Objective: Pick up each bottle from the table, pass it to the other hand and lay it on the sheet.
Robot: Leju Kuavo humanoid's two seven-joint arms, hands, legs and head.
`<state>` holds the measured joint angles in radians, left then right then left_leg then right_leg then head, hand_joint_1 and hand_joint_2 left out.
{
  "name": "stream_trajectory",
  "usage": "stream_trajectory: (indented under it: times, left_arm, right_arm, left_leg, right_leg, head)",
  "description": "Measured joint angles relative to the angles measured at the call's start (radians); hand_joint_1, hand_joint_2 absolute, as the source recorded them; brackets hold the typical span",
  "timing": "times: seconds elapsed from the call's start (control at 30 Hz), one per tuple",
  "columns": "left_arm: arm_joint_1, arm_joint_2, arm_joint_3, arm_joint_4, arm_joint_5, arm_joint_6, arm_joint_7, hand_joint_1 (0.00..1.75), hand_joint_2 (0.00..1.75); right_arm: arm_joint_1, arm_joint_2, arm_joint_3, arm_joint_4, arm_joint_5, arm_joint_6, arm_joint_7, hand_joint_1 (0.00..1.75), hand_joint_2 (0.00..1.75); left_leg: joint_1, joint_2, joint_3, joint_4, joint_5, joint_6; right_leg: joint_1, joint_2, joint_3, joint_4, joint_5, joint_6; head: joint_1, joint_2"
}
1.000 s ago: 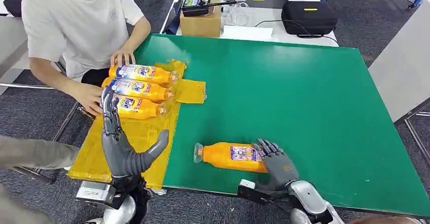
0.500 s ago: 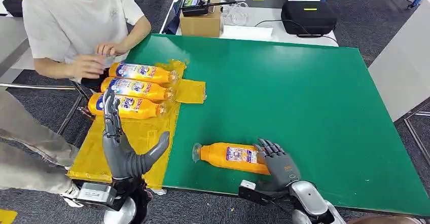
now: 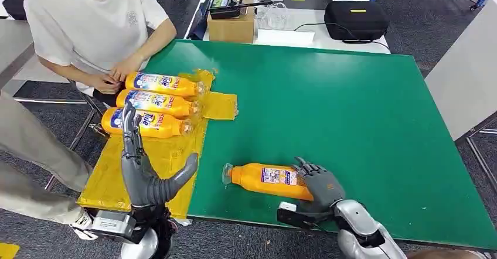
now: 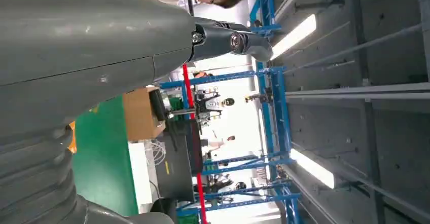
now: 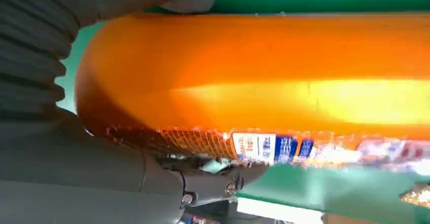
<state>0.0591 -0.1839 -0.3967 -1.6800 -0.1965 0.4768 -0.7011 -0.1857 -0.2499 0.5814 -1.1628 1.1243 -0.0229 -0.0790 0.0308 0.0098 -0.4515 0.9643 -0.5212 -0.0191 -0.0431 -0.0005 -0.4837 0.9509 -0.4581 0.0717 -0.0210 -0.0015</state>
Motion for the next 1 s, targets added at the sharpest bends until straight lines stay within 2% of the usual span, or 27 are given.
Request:
stream_trajectory:
  times: [0.07, 0.13, 0.33, 0.37, 0.4, 0.43, 0.47, 0.6, 0.7, 0.8, 0.9, 1.0]
  left_arm:
    - [-0.001, 0.001, -0.004, 0.001, 0.004, 0.000, 0.000, 0.00, 1.75]
    - [-0.002, 0.002, -0.005, 0.006, 0.012, -0.003, 0.000, 0.00, 1.75]
    - [-0.004, 0.002, -0.006, 0.021, 0.009, -0.008, 0.000, 0.00, 1.75]
    - [-0.004, 0.003, -0.006, 0.023, 0.008, -0.008, 0.000, 0.00, 1.75]
    - [-0.005, 0.003, -0.007, 0.024, 0.008, -0.008, 0.000, 0.00, 1.75]
    - [-0.005, 0.003, -0.008, 0.026, 0.007, -0.008, 0.000, 0.00, 1.75]
    - [-0.007, 0.003, -0.008, 0.029, 0.004, -0.006, 0.000, 0.00, 1.75]
    - [-0.013, 0.003, -0.012, 0.043, -0.011, 0.002, 0.000, 0.00, 1.75]
    - [-0.013, 0.002, -0.013, 0.048, -0.011, -0.002, 0.000, 0.00, 1.75]
    - [-0.010, -0.001, -0.013, 0.060, -0.032, -0.003, 0.009, 0.00, 1.75]
    - [0.009, -0.016, -0.010, 0.094, -0.041, -0.023, 0.037, 0.00, 1.75]
    - [0.021, -0.021, -0.008, 0.125, -0.031, -0.060, 0.047, 0.00, 1.75]
  right_arm:
    - [-0.006, 0.006, -0.001, 0.020, -0.016, -0.011, -0.008, 1.69, 1.75]
    - [-0.016, 0.013, -0.001, 0.043, -0.007, -0.028, -0.004, 1.75, 1.75]
    - [-0.043, 0.033, -0.001, 0.111, 0.005, -0.037, 0.012, 1.75, 1.75]
    - [-0.047, 0.037, -0.001, 0.122, 0.004, -0.037, 0.013, 1.54, 1.75]
    - [-0.050, 0.039, -0.001, 0.128, 0.004, -0.037, 0.013, 1.54, 1.75]
    - [-0.054, 0.042, -0.001, 0.137, 0.004, -0.037, 0.014, 1.68, 1.75]
    - [-0.060, 0.046, -0.001, 0.150, 0.009, -0.035, 0.022, 1.73, 1.75]
    - [-0.091, 0.065, 0.002, 0.205, 0.030, -0.033, 0.047, 1.75, 1.75]
    - [-0.097, 0.074, -0.002, 0.234, -0.022, -0.052, -0.014, 1.75, 1.75]
    - [-0.048, 0.077, -0.042, 0.201, -0.194, -0.063, -0.114, 1.75, 1.75]
    - [0.073, 0.083, -0.087, 0.063, -0.302, -0.163, -0.144, 1.75, 1.75]
    - [0.196, 0.112, -0.137, -0.080, -0.434, -0.224, -0.241, 1.75, 1.75]
  left_leg:
    - [0.000, 0.001, 0.000, 0.000, 0.000, 0.000]
    - [0.000, 0.001, 0.000, 0.000, 0.000, 0.000]
    - [0.000, 0.004, 0.004, 0.000, 0.000, 0.000]
    - [0.000, 0.004, 0.005, 0.000, 0.000, 0.000]
    - [0.000, 0.004, 0.006, 0.000, -0.001, 0.000]
    - [0.000, 0.004, 0.007, 0.000, -0.001, 0.000]
    - [0.000, 0.004, 0.009, 0.000, -0.002, 0.001]
    - [0.000, 0.006, 0.017, -0.001, -0.006, 0.000]
    - [0.000, 0.006, 0.022, -0.001, -0.007, 0.001]
    - [0.000, 0.005, 0.026, -0.001, -0.007, 0.001]
    - [0.000, -0.001, 0.020, 0.000, -0.006, 0.001]
    - [0.000, 0.000, 0.007, 0.000, -0.006, 0.001]
  right_leg:
    - [0.000, 0.000, 0.000, 0.000, 0.000, 0.000]
    - [0.000, 0.001, 0.000, 0.000, 0.000, 0.000]
    - [0.000, 0.003, 0.002, 0.000, 0.000, 0.000]
    - [0.000, 0.004, 0.003, 0.000, 0.000, 0.000]
    - [0.000, 0.004, 0.003, 0.000, 0.000, 0.000]
    - [0.000, 0.004, 0.002, -0.001, 0.000, 0.000]
    - [0.000, 0.004, 0.000, -0.001, 0.000, 0.000]
    - [0.000, 0.007, 0.003, -0.002, -0.001, -0.001]
    - [0.000, 0.007, 0.008, -0.002, -0.002, -0.001]
    - [0.000, 0.007, 0.012, -0.002, -0.004, 0.002]
    - [0.000, 0.003, 0.021, -0.001, -0.004, 0.002]
    - [0.000, 0.003, 0.009, 0.001, -0.004, 0.002]
  head:
    - [0.000, 0.000]
    - [0.000, 0.000]
    - [0.000, 0.000]
    - [0.000, 0.000]
    - [0.000, 0.000]
    - [0.000, 0.000]
    - [0.000, 0.000]
    - [0.000, 0.000]
    - [0.001, 0.000]
    - [0.000, 0.000]
    - [0.000, 0.000]
    - [0.000, 0.000]
